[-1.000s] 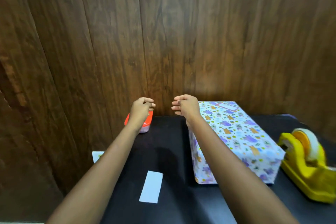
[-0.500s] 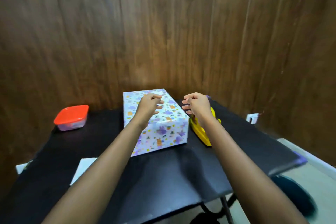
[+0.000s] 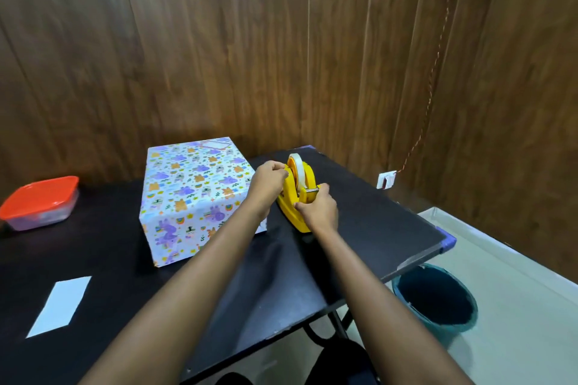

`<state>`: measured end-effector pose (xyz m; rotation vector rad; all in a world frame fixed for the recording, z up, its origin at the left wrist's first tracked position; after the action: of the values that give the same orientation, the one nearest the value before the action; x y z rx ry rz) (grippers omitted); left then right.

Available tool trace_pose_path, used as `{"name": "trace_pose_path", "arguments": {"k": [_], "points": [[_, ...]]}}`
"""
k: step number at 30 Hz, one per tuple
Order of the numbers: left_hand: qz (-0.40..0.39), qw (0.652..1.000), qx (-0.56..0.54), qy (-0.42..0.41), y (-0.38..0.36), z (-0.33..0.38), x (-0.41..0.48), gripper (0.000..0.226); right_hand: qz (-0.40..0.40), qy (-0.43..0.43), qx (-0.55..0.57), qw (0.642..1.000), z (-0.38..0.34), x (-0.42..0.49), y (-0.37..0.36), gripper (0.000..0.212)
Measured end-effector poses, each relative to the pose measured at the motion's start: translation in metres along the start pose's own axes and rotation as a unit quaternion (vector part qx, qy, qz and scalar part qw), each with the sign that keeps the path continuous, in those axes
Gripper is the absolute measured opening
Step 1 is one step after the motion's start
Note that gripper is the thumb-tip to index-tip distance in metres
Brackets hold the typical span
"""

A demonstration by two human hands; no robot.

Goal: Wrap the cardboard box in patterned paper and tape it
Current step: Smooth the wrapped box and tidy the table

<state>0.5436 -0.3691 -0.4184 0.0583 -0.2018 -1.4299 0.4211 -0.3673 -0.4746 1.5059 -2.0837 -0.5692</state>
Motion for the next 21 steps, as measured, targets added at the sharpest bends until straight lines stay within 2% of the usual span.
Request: {"name": "trace_pose_path", "arguments": {"k": [4,8,11,21], "points": [[-0.003,1.0,0.015,0.012,-0.01,-0.005,0.007,0.011,0.017,0.01,0.012,1.0,0.016,0.009,0.014,0.043],[-0.014,1.0,0.014,0.01,-0.029,-0.005,0.011,0.018,0.028,0.009,0.006,1.0,0.039,0.023,0.042,0.044],[-0.032,0.999,0.017,0.016,-0.049,-0.007,0.013,0.013,0.029,-0.002,0.01,1.0,0.063,0.04,0.07,0.047],[-0.059,0.997,0.035,0.028,-0.087,-0.015,0.028,0.026,0.036,-0.015,0.0,0.999,0.099,0.089,0.103,0.052]]}}
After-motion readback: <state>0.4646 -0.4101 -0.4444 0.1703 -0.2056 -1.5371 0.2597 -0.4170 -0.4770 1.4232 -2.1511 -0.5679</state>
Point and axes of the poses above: each hand's wrist, its own x-axis towards the middle knuckle, its own y-axis out of the back of the hand, z = x × y, the point moved 4 cm from there along x, towards the middle knuckle, and after that the axes turned 3 degrees about -x, right-handed, at the moved point
